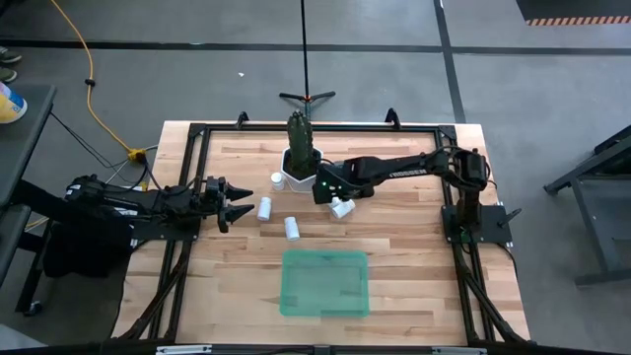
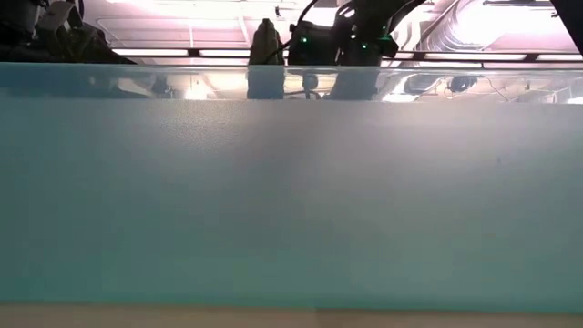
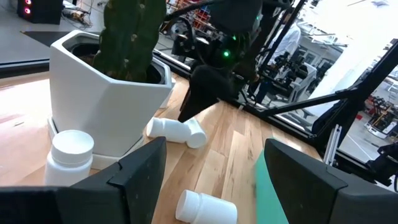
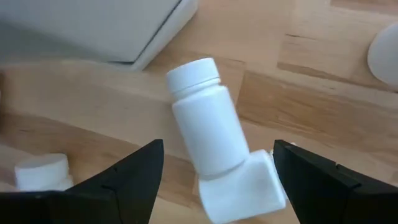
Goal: Pick and place pill bottles into a basket
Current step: Put the white pill bottle into the green bin
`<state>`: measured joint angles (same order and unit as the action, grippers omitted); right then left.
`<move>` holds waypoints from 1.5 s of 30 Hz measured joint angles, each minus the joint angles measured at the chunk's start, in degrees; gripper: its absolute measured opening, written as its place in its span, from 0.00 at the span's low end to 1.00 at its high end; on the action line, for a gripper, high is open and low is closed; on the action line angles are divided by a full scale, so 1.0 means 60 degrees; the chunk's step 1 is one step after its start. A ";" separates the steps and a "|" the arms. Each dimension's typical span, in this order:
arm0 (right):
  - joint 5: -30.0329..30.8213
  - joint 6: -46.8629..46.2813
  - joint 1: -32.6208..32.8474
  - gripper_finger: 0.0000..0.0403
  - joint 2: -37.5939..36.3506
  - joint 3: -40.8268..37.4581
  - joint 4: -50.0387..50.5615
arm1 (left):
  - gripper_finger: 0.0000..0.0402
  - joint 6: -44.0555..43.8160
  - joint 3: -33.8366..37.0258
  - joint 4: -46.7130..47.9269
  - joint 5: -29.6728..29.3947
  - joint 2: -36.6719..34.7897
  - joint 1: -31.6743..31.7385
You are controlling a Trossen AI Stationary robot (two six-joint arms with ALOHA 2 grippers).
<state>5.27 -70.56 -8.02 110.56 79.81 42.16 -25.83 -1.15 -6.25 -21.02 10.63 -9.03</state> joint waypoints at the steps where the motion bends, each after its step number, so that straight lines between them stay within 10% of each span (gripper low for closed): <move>1: 0.0064 0.0018 0.0065 0.73 0.0053 -0.0011 0.0077 | 0.76 -0.0003 0.0000 0.0014 0.0000 0.0000 0.0000; 45: -0.3693 0.4663 0.0784 0.73 0.0761 -0.0007 0.0539 | 0.76 -0.0003 0.0000 0.0023 0.0000 -0.0003 0.0002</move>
<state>-16.88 -42.59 -3.31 115.13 79.77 45.39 -25.85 -1.15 -6.11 -21.02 10.61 -9.02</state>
